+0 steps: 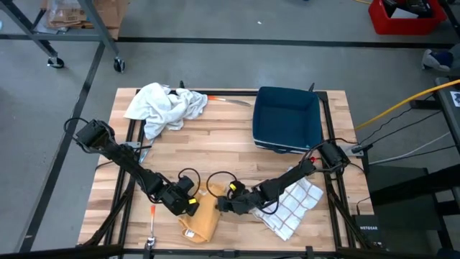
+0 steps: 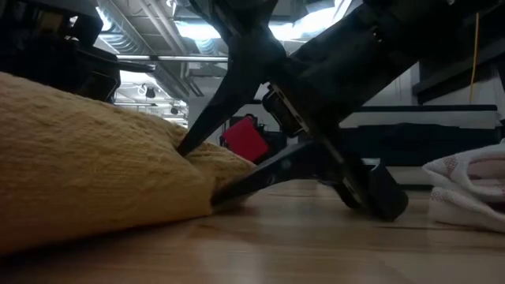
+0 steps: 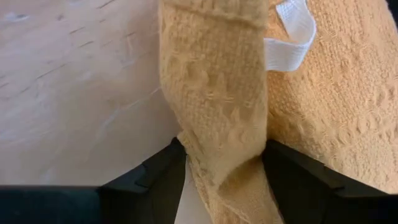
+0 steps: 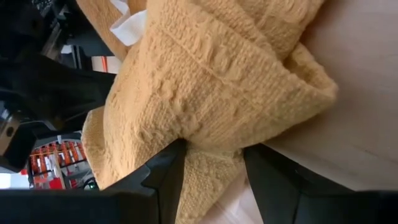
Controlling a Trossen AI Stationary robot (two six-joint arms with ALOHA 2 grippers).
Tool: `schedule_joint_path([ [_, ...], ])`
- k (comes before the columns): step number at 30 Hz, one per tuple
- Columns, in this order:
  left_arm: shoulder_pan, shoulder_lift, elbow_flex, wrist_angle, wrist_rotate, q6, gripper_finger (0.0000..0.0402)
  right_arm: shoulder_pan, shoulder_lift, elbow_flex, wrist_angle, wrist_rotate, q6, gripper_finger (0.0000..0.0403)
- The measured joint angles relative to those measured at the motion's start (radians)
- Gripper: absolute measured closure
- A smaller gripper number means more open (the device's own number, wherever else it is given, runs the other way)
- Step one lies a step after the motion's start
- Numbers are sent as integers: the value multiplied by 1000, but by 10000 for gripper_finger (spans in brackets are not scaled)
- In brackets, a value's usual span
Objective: Fold towel
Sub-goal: Stack the yellow towel on top of the white-and-brown checkered towel
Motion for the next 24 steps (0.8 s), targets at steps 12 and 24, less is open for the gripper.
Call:
schedule_joint_path([
  [12,1,3,-2,37,1,138,275,-6,4,-3,32,4,-158,369],
  [24,1,6,-2,243,-35,370,383,-4,-6,21,95,34,-257,393],
])
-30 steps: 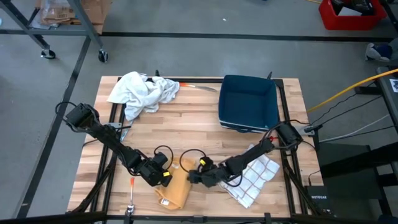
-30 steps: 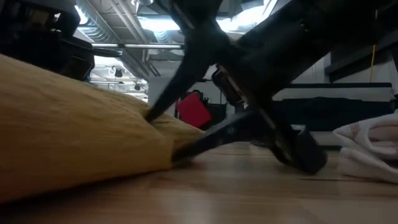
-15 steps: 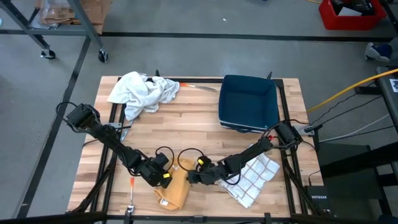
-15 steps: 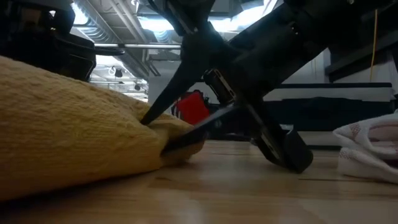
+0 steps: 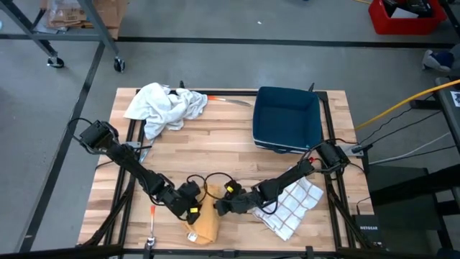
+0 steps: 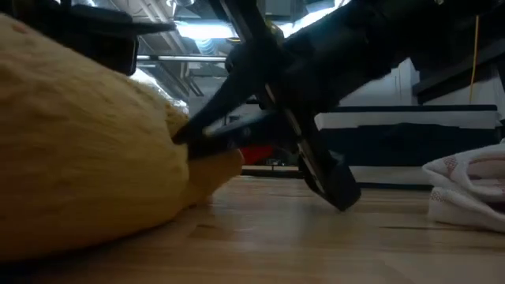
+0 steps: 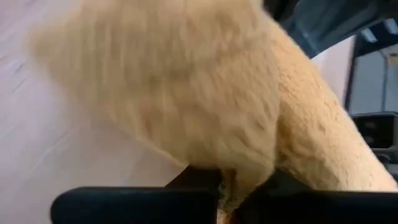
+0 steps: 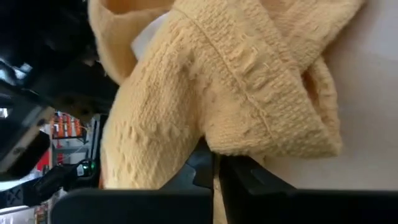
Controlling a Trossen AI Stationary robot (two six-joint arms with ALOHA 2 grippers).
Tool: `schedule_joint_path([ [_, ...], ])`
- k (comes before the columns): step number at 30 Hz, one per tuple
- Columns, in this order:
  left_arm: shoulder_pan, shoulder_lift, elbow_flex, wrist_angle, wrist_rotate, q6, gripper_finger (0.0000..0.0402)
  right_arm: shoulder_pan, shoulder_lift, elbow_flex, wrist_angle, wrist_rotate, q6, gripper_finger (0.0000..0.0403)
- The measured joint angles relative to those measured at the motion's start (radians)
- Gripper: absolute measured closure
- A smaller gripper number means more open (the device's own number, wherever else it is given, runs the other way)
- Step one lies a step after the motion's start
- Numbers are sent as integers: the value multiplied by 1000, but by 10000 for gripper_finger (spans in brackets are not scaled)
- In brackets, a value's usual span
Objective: Fold towel
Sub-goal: Stack the yellow towel on top of the white-and-brown checkered towel
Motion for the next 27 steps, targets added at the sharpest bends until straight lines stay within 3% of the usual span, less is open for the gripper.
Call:
schedule_joint_path([
  [8,19,-1,27,16,8,132,389,3,-27,93,-131,20,-29,397],
  [19,48,-3,48,76,-7,226,395,19,-133,278,-780,28,-13,397],
  [27,130,-3,66,205,22,364,395,53,-146,391,-1098,28,144,397],
])
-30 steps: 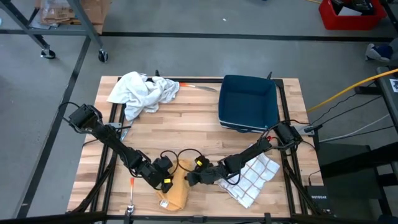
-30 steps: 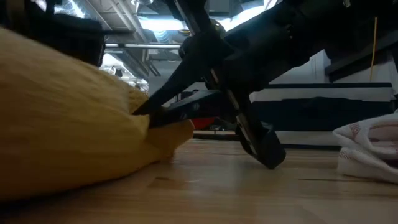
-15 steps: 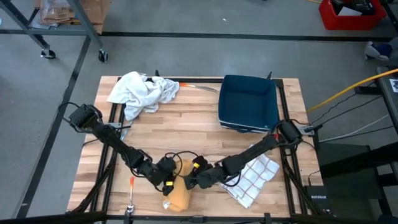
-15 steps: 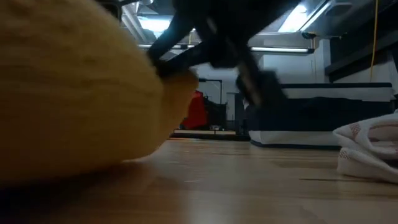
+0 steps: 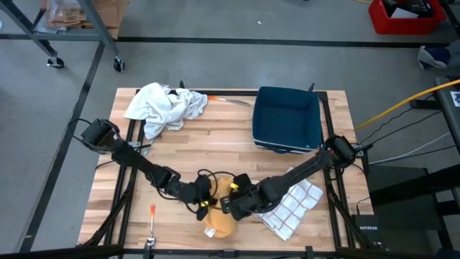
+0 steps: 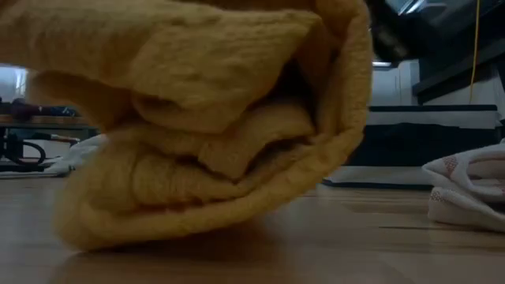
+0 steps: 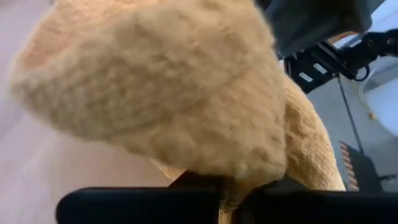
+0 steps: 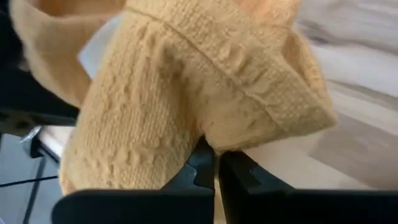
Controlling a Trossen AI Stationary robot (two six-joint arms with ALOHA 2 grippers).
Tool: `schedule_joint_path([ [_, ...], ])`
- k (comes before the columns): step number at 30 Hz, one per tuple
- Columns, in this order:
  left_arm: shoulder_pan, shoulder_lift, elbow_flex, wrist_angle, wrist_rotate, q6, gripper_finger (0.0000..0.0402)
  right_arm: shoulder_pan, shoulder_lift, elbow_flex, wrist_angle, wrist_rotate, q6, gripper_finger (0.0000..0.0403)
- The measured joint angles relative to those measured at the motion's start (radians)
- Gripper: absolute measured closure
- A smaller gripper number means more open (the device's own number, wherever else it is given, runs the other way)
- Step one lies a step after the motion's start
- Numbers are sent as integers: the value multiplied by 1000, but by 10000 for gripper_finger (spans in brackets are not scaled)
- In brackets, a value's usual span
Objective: Fold towel
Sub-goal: Stack the yellow towel on top of the white-and-brown checkered towel
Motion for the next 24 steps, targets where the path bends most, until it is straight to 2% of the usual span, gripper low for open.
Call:
schedule_joint_path([
  [8,82,17,76,3,52,176,395,79,0,75,-229,23,246,397],
  [20,125,230,321,-1,224,313,395,213,0,90,-387,54,602,398],
  [24,134,270,401,-7,252,361,396,244,-21,90,-412,46,614,398],
])
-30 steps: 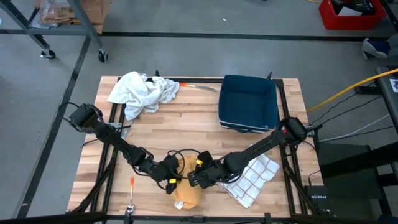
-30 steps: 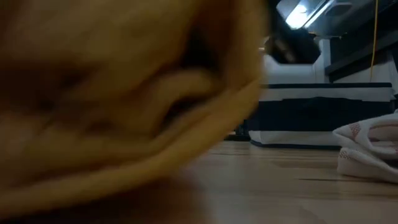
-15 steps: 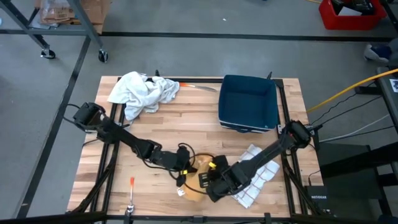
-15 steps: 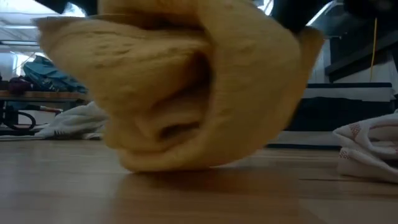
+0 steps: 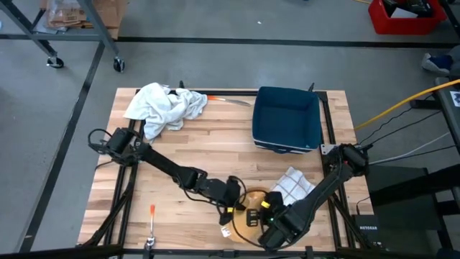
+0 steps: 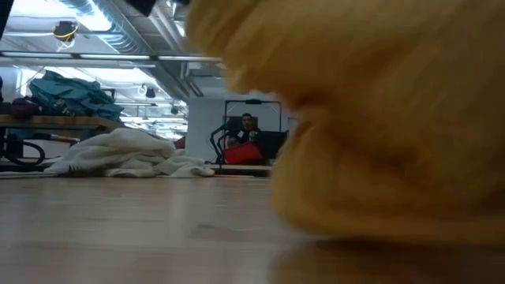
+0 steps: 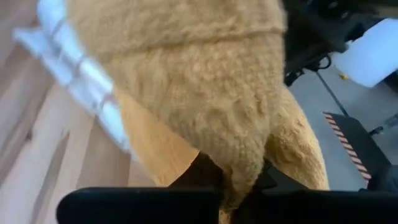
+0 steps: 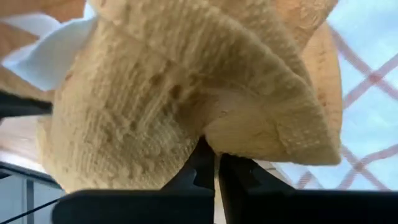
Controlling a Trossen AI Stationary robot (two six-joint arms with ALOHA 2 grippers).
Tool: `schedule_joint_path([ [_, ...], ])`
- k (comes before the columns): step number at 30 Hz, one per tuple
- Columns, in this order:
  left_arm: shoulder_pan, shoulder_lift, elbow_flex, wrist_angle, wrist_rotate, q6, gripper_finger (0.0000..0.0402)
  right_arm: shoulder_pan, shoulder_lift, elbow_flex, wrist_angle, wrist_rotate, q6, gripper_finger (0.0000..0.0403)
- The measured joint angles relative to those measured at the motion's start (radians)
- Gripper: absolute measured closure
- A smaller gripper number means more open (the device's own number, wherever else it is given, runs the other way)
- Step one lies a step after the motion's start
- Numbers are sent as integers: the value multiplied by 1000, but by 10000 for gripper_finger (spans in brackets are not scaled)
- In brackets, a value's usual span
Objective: Fold towel
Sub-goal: Stack the yellow towel on top of the white-and-brown checkered towel
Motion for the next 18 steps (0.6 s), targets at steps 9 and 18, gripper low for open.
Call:
schedule_joint_path([
  [9,39,68,133,-2,8,110,396,4,-31,0,-146,-53,-2,398],
  [18,79,127,193,5,10,115,394,17,-82,0,-292,-108,-4,398],
])
